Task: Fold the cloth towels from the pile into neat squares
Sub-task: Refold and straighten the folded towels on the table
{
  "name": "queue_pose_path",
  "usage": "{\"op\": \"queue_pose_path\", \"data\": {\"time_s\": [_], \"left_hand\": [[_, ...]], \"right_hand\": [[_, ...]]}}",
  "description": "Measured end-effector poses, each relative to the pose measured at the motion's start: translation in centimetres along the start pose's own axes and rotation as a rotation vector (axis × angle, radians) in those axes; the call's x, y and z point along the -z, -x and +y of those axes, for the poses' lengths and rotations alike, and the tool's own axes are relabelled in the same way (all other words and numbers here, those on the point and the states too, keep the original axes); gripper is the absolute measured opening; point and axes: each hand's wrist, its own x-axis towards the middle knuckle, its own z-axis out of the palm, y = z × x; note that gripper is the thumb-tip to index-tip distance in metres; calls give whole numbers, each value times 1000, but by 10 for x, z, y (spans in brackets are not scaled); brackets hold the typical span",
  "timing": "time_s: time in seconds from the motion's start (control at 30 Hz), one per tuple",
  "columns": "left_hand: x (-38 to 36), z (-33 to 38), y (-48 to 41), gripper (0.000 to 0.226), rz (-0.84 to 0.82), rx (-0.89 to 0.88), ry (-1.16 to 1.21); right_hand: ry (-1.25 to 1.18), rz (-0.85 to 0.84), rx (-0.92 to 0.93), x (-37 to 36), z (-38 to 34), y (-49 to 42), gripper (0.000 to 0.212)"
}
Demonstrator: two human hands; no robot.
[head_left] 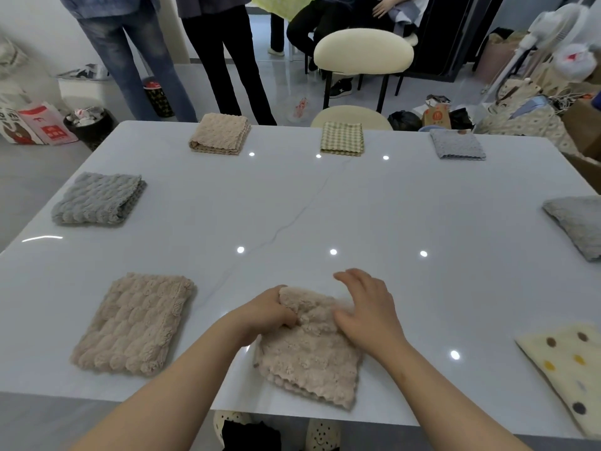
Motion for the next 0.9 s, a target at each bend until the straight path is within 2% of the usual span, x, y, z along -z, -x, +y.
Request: {"op": "queue_pose_path", "data": {"time_s": [0.07,0.17,0.23,0.3,0.37,0.43,0.53,0.6,0.7,0.73,0.8,0.9], "left_hand": [[-2,4,-3,28,7,-23,-42],[-7,6,-7,31,153,-90,-16],[-5,6,-7,41,171,-41,50],[-1,3,-5,52,101,49,20],[3,-2,-3,55,20,114,6],[5,-8,-4,47,4,118,154],[0,-11,-5,32,50,74,533],[-8,-8,-4,42,84,49,598],[-19,-10,-2,79,180,-21,338],[-21,-11,-1,85,211,-71,230],[-24,-13,-1,75,271,-194,-9],[-27,-14,-5,45,324,-303,-344]], "right_hand": [[-15,-117,15,2,-2,-3,55],[-59,-208,-6,-2,-2,-3,46],[-180,-192,-89,-3,1,-1,32],[-274,-137,-174,-4,6,0,14],[-422,-73,-271,-5,11,2,7],[-587,-26,-362,-5,14,3,7],[-722,14,-430,-7,15,4,9],[-761,10,-446,-9,13,5,12],[-771,0,-446,-12,11,7,22],[-768,0,-436,-13,11,8,24],[-764,4,-412,-12,11,10,26],[-699,1,-372,-10,16,14,34]]}}
